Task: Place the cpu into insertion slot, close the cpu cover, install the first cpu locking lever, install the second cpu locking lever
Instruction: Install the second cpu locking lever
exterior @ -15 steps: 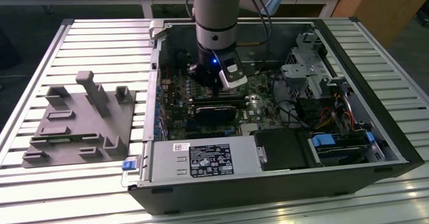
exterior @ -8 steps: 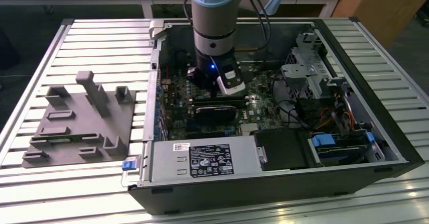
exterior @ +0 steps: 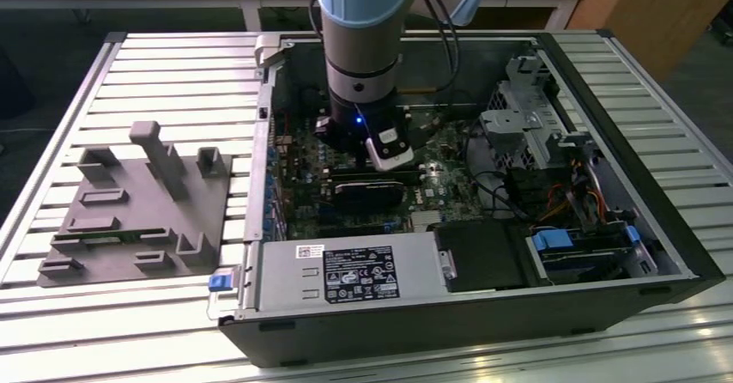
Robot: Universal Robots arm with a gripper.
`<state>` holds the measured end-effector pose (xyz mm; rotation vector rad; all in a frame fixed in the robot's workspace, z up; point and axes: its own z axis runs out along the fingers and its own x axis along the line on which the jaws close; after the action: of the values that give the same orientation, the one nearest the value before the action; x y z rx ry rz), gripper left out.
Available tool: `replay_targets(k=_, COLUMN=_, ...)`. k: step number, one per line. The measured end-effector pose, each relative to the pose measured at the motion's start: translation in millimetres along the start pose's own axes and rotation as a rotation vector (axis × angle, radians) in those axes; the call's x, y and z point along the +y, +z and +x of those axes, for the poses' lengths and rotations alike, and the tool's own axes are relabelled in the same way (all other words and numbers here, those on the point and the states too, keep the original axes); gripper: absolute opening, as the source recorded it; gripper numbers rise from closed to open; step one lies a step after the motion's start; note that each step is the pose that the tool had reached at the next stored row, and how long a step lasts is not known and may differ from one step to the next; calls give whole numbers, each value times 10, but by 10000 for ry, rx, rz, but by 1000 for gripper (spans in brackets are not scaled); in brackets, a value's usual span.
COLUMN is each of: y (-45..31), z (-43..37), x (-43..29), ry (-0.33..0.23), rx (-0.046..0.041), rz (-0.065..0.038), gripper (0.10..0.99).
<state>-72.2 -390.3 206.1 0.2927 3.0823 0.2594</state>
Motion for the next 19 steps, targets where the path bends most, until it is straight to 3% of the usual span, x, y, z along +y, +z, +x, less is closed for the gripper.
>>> replay_targets(k=9, y=38, z=73, x=-41, ry=17, rx=65, rz=-346, gripper=106)
replay_targets(k=19, y=99, z=97, x=-80, ry=43, rx=158, rz=-835, gripper=106)
